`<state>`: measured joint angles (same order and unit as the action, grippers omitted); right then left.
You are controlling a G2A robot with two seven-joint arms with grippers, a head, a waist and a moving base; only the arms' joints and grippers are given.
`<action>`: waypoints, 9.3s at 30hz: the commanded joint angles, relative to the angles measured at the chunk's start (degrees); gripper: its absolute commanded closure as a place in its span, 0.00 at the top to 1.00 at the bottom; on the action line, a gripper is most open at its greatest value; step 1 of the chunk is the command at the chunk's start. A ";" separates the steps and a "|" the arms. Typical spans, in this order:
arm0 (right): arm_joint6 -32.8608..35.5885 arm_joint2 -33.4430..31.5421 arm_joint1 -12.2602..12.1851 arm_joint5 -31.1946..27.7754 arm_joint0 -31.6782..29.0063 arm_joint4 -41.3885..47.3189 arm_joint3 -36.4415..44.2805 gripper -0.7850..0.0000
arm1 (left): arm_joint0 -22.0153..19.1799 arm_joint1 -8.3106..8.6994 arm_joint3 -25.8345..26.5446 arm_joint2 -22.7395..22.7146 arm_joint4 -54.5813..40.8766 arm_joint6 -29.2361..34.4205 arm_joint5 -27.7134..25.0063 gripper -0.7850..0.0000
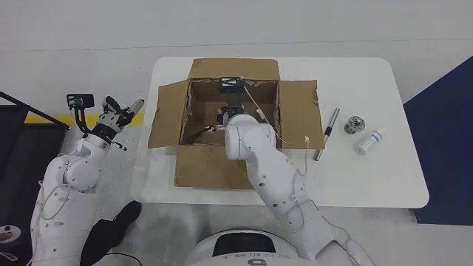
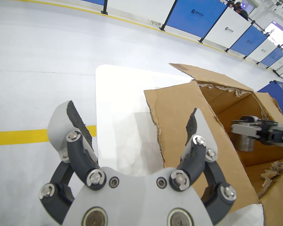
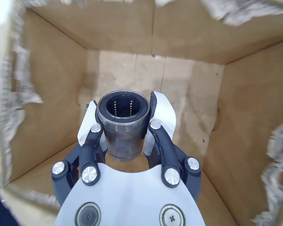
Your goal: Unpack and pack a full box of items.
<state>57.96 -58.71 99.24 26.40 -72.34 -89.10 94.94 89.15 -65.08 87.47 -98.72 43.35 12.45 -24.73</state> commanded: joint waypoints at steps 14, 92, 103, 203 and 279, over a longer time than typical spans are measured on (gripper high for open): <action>-30.39 -21.32 -3.21 -16.84 -23.19 22.98 29.27 0.00 | 0.00 0.00 0.00 0.00 0.00 0.00 0.00 1.00; -96.58 -43.83 -5.68 -24.25 -37.92 6.87 -5.79 0.00 | 0.00 0.00 0.00 0.00 0.00 0.00 0.00 1.00; -100.04 -41.40 -6.32 -19.20 -35.05 -1.94 -13.31 0.00 | 0.00 0.00 0.00 0.00 0.00 0.00 0.00 1.00; -71.03 -37.55 -8.96 -19.91 -43.23 -2.13 2.96 0.50 | 0.00 0.00 0.00 0.00 0.00 0.00 0.00 1.00; -65.82 -34.12 -11.98 -58.81 -43.30 43.09 23.22 0.00 | 0.00 0.00 0.00 0.00 0.00 0.00 0.00 1.00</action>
<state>-8.15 -94.09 87.25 -32.28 -115.40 -44.67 116.95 89.15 -65.08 87.47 -98.72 43.35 12.45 -24.73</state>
